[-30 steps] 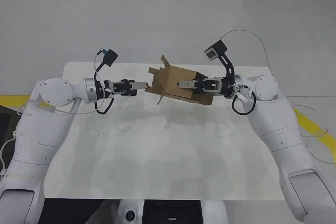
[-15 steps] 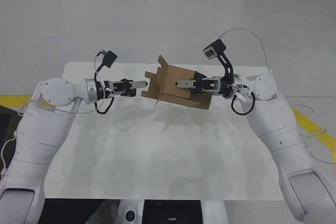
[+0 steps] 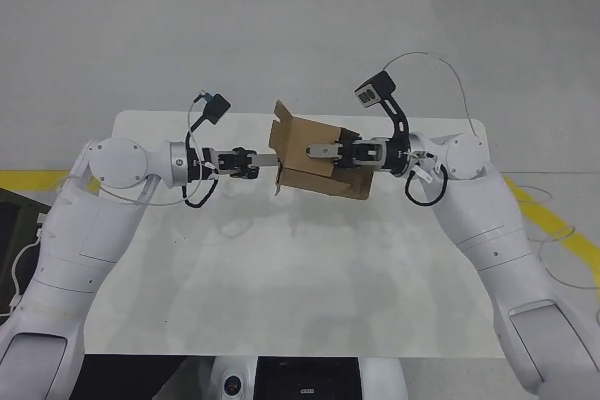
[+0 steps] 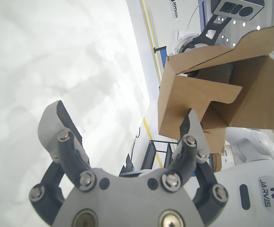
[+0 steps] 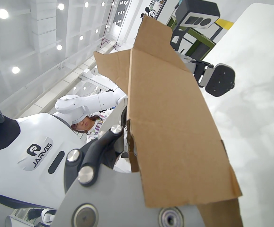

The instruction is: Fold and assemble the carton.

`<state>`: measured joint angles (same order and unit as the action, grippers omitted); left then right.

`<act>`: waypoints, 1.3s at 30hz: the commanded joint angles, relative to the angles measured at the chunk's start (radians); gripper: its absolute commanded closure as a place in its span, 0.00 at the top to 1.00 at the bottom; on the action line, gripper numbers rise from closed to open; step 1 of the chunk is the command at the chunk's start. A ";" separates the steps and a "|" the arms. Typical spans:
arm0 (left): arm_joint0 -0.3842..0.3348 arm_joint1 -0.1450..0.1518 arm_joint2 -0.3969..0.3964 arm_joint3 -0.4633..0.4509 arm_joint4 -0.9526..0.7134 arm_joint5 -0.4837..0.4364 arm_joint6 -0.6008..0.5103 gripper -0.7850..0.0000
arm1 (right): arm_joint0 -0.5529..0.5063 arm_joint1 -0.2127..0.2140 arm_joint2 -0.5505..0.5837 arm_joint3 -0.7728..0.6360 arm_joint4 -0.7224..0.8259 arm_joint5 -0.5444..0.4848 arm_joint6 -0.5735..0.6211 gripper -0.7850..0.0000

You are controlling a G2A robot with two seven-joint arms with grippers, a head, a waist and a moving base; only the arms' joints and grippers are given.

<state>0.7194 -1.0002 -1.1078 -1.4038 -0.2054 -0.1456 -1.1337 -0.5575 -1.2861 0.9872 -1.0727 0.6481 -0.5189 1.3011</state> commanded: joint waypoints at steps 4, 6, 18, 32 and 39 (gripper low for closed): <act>-0.013 -0.002 0.006 0.008 -0.001 0.001 0.004 1.00 | 0.000 -0.005 -0.011 -0.004 0.007 0.000 0.000 0.00; -0.015 -0.003 0.007 0.012 -0.003 0.000 0.006 1.00 | -0.002 -0.007 -0.016 -0.007 0.012 0.001 0.001 0.00; -0.018 -0.003 0.001 0.022 -0.013 0.000 0.009 1.00 | -0.014 -0.011 -0.023 -0.022 0.018 0.006 0.006 0.00; -0.015 0.001 -0.016 0.019 -0.028 0.001 0.001 1.00 | -0.004 -0.010 -0.007 0.004 -0.001 -0.004 -0.004 0.00; 0.014 0.011 -0.041 0.003 -0.004 -0.003 -0.003 1.00 | 0.003 -0.006 0.030 0.056 -0.018 -0.026 -0.081 0.00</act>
<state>0.7283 -0.9900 -1.1485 -1.3978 -0.2153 -0.1490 -1.1363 -0.5550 -1.2926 1.0135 -1.0200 0.6317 -0.5433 1.2308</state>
